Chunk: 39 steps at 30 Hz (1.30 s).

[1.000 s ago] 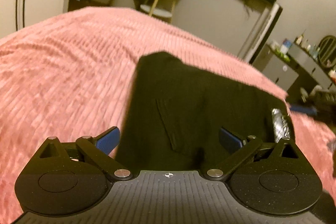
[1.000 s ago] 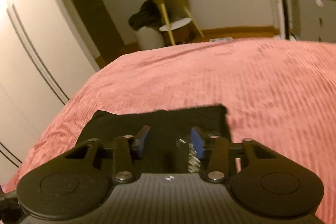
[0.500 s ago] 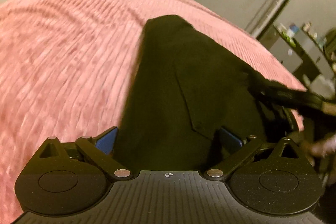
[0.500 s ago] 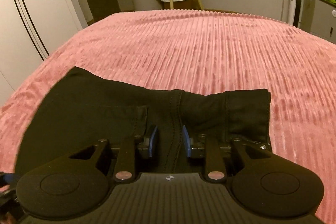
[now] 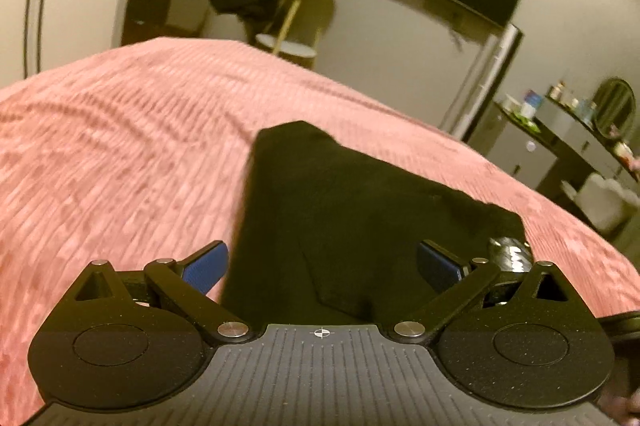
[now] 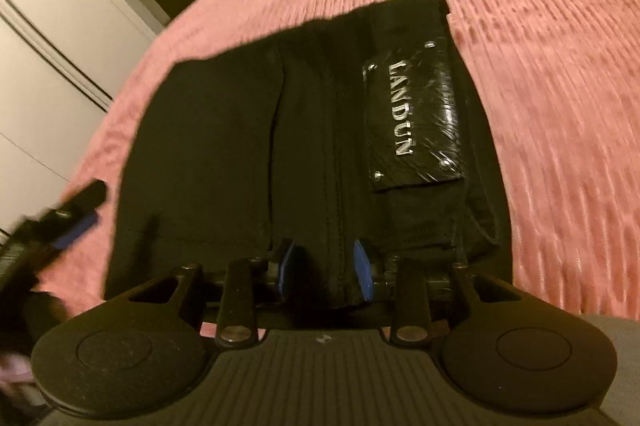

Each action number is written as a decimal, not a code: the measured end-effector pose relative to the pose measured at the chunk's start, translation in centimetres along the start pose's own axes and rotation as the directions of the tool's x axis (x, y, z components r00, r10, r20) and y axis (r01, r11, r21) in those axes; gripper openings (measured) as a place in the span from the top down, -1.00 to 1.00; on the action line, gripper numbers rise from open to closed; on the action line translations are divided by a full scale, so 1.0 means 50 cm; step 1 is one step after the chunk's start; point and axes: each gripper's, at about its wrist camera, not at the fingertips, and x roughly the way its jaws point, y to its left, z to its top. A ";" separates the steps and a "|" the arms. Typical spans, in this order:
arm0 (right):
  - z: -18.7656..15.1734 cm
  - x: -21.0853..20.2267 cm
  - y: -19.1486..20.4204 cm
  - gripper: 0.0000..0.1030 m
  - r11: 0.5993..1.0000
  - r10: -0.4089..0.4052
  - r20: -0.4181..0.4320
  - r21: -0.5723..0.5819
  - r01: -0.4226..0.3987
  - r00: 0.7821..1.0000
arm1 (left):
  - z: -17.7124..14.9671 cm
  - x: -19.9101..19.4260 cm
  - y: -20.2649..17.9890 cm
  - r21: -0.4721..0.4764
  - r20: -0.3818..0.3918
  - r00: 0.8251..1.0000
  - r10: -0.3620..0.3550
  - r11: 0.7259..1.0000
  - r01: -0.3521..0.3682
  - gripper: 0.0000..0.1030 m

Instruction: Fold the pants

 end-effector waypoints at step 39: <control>0.096 -0.084 -0.181 -0.71 0.985 0.141 0.129 0.086 -0.152 0.982 | 0.026 0.087 0.076 -0.186 -0.204 0.979 -0.014 0.982 -0.025 -1.00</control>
